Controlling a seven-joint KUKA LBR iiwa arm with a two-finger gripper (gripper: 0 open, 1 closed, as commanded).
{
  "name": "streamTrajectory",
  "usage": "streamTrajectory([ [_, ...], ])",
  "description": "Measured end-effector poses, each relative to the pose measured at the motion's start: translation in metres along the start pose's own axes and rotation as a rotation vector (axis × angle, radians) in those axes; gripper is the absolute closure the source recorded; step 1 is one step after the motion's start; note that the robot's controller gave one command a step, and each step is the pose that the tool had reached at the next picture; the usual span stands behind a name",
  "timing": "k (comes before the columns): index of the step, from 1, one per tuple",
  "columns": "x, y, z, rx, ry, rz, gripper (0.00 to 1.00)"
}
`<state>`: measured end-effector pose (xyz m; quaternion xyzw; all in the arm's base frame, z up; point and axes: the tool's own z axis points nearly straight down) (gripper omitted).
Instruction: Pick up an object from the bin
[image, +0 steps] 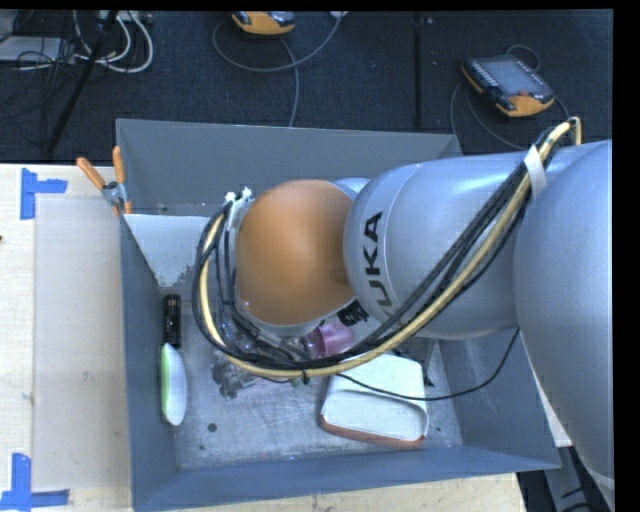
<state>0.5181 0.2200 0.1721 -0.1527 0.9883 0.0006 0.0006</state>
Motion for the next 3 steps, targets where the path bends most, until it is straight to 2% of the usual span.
streamTrajectory([
  [1,-0.051,-0.030,-0.034,0.000,0.005,0.118,1.00],
  [2,-0.016,0.020,0.019,0.001,0.006,-0.135,0.00],
  [3,-0.017,0.021,0.018,0.000,0.003,-0.132,0.00],
])
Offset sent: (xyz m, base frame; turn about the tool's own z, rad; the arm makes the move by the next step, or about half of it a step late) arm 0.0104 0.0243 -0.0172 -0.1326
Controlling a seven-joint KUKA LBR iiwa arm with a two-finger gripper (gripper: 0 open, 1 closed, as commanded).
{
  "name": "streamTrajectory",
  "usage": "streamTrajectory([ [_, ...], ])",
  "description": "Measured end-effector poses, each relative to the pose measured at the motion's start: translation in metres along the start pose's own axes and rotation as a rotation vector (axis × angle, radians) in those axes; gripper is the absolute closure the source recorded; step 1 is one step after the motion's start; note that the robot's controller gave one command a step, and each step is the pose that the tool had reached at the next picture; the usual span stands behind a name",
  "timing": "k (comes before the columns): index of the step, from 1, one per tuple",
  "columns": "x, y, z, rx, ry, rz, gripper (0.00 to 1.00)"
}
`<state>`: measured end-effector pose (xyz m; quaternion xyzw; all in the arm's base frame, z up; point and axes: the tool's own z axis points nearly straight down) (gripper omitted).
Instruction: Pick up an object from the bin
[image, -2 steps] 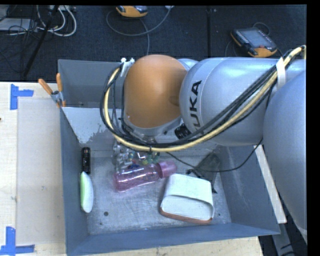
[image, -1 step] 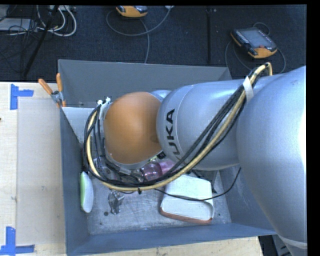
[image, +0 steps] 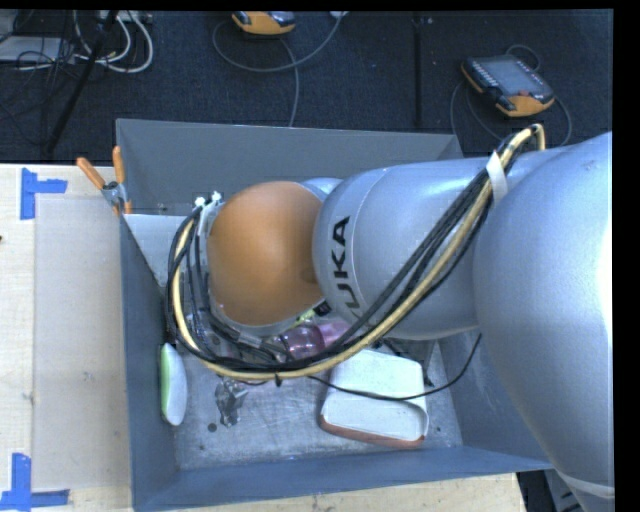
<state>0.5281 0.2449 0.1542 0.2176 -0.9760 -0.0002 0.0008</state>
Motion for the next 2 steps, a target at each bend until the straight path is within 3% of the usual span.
streamTrajectory([
  [1,0.030,-0.011,-0.015,-0.002,0.004,-0.085,0.00],
  [2,0.019,-0.037,-0.054,0.000,-0.001,-0.060,0.00],
])
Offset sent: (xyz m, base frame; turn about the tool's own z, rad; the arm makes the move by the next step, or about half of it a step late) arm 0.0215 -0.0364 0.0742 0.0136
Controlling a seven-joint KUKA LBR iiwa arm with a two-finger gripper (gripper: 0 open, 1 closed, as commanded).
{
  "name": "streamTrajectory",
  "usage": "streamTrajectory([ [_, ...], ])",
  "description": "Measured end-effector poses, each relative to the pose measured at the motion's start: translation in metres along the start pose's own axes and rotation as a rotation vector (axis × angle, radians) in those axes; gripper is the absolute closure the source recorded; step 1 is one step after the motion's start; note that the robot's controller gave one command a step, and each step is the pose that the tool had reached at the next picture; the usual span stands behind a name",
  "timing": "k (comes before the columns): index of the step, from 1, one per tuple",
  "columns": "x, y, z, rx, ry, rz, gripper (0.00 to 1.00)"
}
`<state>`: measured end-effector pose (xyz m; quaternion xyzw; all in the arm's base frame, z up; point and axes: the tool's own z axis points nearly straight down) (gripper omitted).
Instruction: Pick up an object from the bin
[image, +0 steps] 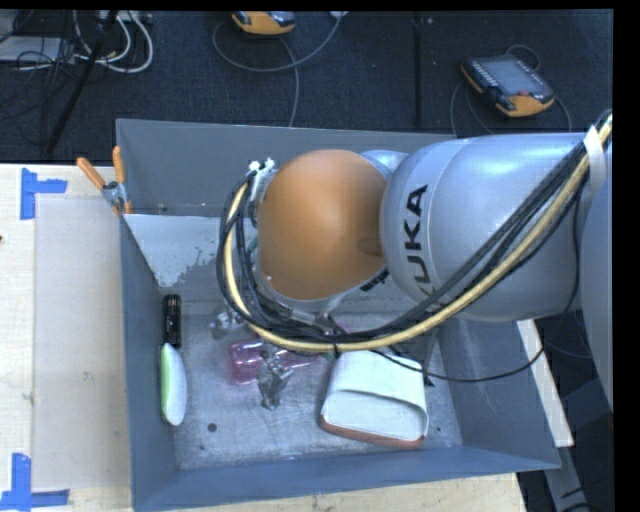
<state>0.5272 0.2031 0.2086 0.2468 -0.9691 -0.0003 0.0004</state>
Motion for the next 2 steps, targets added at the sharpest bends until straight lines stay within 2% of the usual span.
streamTrajectory([
  [1,0.005,0.027,0.006,0.001,-0.001,0.012,0.00],
  [2,-0.005,0.007,0.058,0.001,-0.005,-0.126,0.00],
])
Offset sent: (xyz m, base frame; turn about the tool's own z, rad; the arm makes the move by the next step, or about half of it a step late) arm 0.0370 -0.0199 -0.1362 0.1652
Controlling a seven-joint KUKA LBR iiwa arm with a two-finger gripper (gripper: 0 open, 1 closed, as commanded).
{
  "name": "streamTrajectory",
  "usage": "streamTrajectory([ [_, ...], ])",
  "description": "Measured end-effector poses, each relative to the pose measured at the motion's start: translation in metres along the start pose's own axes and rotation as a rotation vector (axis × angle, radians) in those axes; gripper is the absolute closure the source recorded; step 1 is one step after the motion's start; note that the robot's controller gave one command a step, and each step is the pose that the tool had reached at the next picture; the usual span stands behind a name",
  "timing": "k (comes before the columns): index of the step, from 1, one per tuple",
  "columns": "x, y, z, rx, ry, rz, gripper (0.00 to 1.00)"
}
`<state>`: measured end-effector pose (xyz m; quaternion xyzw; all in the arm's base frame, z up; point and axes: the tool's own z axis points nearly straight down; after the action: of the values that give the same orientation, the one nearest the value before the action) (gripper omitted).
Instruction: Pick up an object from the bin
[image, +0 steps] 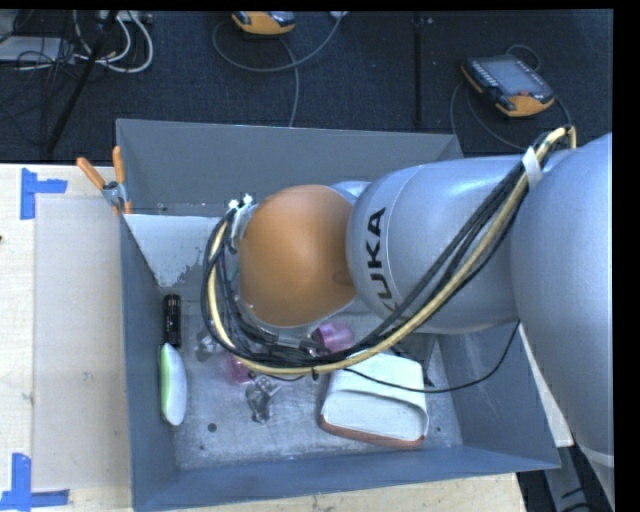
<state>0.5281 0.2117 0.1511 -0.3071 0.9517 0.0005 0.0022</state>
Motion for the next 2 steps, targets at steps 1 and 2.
streamTrajectory([
  [1,0.0097,-0.0230,0.0114,-0.002,0.012,0.326,0.00],
  [2,0.0142,-0.0236,0.0036,0.001,0.005,0.497,0.00],
])
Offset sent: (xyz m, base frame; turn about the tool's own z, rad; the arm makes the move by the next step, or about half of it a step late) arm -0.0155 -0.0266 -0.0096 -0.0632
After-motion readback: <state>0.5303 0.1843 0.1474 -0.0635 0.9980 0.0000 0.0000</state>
